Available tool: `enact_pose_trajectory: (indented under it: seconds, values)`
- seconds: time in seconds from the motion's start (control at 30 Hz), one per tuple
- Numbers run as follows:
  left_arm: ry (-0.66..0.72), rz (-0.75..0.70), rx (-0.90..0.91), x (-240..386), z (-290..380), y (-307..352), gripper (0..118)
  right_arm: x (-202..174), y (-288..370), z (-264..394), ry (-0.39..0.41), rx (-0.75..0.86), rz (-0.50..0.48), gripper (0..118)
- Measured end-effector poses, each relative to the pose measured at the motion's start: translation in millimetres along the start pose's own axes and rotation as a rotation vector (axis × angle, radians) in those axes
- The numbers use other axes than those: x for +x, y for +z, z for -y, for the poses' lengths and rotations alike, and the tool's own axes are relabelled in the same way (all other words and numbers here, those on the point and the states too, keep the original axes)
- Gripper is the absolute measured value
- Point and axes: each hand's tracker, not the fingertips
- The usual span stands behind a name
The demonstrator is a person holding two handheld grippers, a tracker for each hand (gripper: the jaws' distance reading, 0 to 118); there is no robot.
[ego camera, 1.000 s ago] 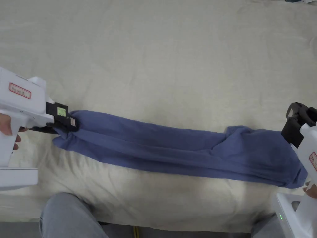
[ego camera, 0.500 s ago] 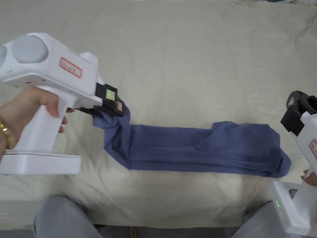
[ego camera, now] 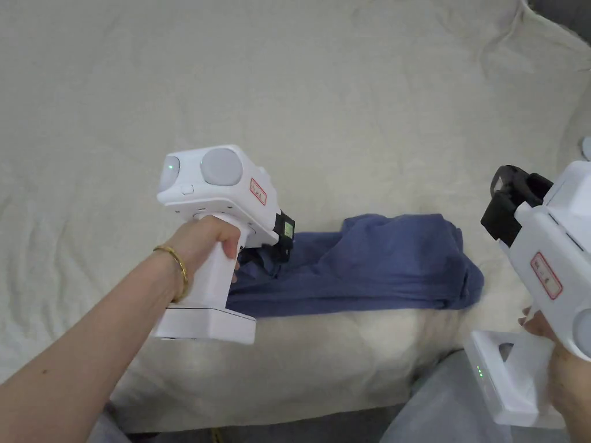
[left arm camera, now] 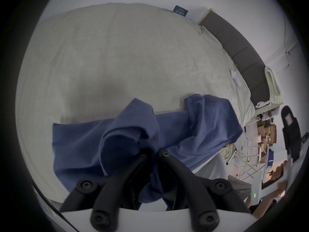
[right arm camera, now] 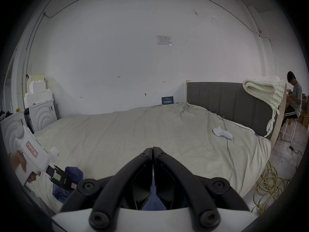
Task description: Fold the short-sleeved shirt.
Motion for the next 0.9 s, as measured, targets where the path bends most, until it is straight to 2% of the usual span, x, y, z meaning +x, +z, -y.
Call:
enact_pose_trajectory:
  seconds: [0.07, 0.1, 0.13, 0.2, 0.23, 0.47, 0.5, 0.53, 0.57, 0.6, 0.63, 0.67, 0.7, 0.73, 0.87, 0.9]
  values:
    - [0.007, 0.007, -0.01, 2.7, -0.8, -0.5, 27, 3.5, -2.6, 1.3, 0.002, -0.004, 0.003, 0]
    - [0.004, 0.065, -0.013, 4.4, -0.7, 4.7, 47, 4.2, -3.0, 1.3, 0.002, -0.005, 0.003, 0]
    - [0.002, 0.106, -0.006, 5.7, -0.9, 10.8, 77, 4.3, -3.1, 1.0, 0.003, -0.005, 0.004, 0]
    - [-0.009, 0.145, 0.046, 11.2, -3.0, 29.0, 108, 4.2, -3.8, 0.5, 0.001, -0.006, 0.007, 0]
    - [-0.027, 0.154, 0.079, 12.9, -4.6, 38.9, 115, 4.0, -4.1, 0.3, -0.002, -0.008, 0.007, 0]
    - [0.014, 0.188, 0.304, -6.0, -9.3, 104.8, 115, -1.5, 1.6, -1.1, -0.012, -0.004, 0.0, 0]
    - [0.033, 0.162, 0.353, -11.9, -6.9, 111.1, 113, -2.1, 2.0, -1.6, -0.01, -0.004, -0.003, 0]
    - [0.05, 0.124, 0.401, -17.1, -4.3, 114.7, 105, -2.9, 2.5, -2.1, -0.007, -0.003, -0.005, 0]
    - [0.057, 0.085, 0.444, -21.7, -0.7, 117.5, 91, -3.7, 3.0, -2.7, -0.005, -0.001, -0.008, 0]
    - [0.063, 0.036, 0.49, -25.9, 3.7, 119.2, 72, -4.4, 3.4, -3.3, -0.002, -0.001, -0.01, 0]
    - [0.067, -0.017, 0.53, -29.3, 8.6, 118.0, 42, -5.1, 3.6, -3.6, -0.001, 0.0, -0.012, 0]
    - [0.067, -0.063, 0.551, -31.8, 12.5, 113.8, 22, -5.7, 3.7, -3.9, 0.0, 0.001, -0.014, 0]
    - [0.071, -0.104, 0.574, -34.6, 18.1, 109.1, 7, -5.9, 3.5, -4.0, 0.001, 0.001, -0.017, 0]
    - [0.078, -0.124, 0.6, -37.6, 24.3, 103.5, 0, -5.3, 2.8, -3.4, 0.002, 0.002, -0.018, 0]
    - [0.106, -0.106, 0.619, -45.5, 44.5, 69.8, 0, -4.3, 1.9, -2.7, 0.006, -0.001, -0.018, 0]
    - [0.114, -0.144, 0.629, -43.6, 49.8, 59.1, 0, -3.7, 1.9, -2.5, 0.006, -0.002, -0.017, 0]
